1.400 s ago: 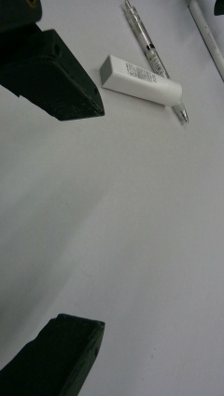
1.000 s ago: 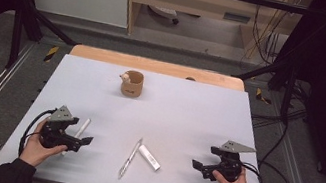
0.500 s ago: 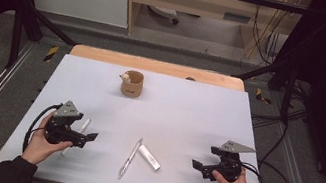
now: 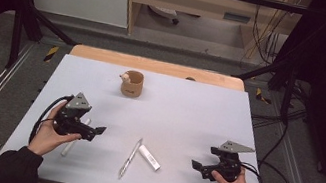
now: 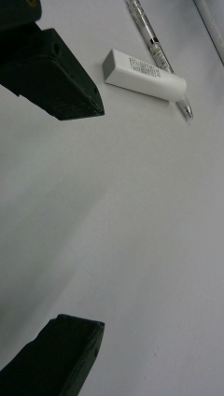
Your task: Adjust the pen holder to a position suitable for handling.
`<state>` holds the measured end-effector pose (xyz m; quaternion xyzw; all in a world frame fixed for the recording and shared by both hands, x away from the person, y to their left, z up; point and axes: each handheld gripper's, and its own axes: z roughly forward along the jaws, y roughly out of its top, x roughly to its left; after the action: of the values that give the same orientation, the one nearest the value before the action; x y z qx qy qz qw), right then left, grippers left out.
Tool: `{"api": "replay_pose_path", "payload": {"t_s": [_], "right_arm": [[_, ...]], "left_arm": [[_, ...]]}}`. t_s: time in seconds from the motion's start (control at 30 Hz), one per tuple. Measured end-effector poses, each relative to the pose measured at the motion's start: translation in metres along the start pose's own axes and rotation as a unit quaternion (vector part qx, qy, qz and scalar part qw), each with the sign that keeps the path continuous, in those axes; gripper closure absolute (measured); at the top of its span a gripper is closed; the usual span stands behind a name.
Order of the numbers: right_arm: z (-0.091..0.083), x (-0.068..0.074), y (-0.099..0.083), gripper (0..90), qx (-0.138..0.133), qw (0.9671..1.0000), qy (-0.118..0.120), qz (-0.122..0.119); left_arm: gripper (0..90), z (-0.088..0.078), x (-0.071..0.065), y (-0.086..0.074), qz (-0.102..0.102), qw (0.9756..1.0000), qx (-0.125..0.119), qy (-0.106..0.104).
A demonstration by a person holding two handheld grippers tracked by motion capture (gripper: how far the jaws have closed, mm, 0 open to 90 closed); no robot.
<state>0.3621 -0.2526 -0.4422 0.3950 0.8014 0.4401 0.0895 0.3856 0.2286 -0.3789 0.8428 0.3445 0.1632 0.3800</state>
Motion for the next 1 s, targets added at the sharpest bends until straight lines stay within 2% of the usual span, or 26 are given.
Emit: {"api": "replay_pose_path", "payload": {"t_s": [0.53, 1.0], "right_arm": [[0.0, 0.0, 0.0, 0.8, 0.001, 1.0, -0.001, -0.002], [0.0, 0.0, 0.0, 0.7, 0.002, 1.0, -0.001, -0.003]], "left_arm": [[7.0, 0.015, -0.007, 0.036, 0.038, 0.9992, 0.008, 0.006], [7.4, 0.041, -0.006, 0.06, 0.049, 0.9986, 0.016, 0.015]]}}
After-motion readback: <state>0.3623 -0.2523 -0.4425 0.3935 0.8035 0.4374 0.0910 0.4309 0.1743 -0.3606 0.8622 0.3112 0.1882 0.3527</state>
